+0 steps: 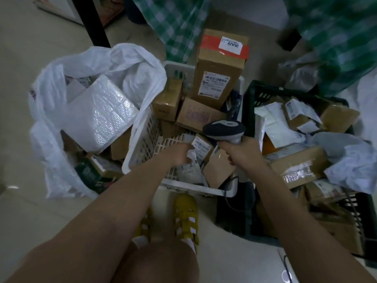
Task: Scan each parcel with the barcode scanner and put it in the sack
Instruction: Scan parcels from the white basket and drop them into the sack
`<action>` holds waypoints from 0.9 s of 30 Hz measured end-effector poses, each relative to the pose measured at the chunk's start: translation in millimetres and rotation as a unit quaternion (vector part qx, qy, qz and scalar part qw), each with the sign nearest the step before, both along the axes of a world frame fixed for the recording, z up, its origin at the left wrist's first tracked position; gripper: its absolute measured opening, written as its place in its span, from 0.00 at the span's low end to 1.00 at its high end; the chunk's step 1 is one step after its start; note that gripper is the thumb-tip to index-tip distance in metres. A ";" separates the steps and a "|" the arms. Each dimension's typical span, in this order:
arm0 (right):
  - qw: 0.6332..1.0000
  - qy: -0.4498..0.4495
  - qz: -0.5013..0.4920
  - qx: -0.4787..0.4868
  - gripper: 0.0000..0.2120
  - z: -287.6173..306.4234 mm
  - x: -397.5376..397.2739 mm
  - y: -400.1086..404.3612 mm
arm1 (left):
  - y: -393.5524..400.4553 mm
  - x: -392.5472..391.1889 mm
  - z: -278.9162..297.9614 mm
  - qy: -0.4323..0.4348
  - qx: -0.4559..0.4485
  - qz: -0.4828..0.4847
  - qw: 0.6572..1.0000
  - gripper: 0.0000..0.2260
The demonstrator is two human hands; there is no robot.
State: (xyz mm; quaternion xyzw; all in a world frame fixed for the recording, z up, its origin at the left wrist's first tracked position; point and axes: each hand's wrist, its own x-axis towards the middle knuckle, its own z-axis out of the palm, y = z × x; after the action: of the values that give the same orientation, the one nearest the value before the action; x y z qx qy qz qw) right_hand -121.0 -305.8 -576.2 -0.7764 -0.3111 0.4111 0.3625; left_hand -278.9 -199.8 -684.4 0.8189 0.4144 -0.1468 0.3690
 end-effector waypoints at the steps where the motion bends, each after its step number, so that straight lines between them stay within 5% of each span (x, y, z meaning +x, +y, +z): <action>1: 1.000 0.000 0.006 -0.007 0.10 -4.1 1.3 5.4 | 3.8 5.3 -9.5 0.008 -0.004 -0.005 1.000 0.27; 10: 1.000 0.013 0.015 0.003 0.13 -21.7 10.9 33.1 | 17.2 30.2 -55.6 0.055 0.015 -0.012 0.998 0.15; 18: 1.000 0.008 -0.006 0.027 0.10 -4.9 -6.8 20.2 | 27.3 -19.0 18.6 -0.042 0.109 0.138 0.984 0.07; 27: 0.980 0.101 -0.111 0.132 0.12 55.0 -68.7 13.5 | -1.5 -94.9 128.9 -0.314 0.079 0.414 0.851 0.04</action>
State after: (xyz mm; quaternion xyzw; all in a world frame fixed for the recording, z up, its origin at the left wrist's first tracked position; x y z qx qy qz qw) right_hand -189.7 -292.3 -521.2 -0.7058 -0.2361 0.3997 0.5352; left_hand -373.9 -201.3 -555.4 0.6000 0.5877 0.3173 0.4403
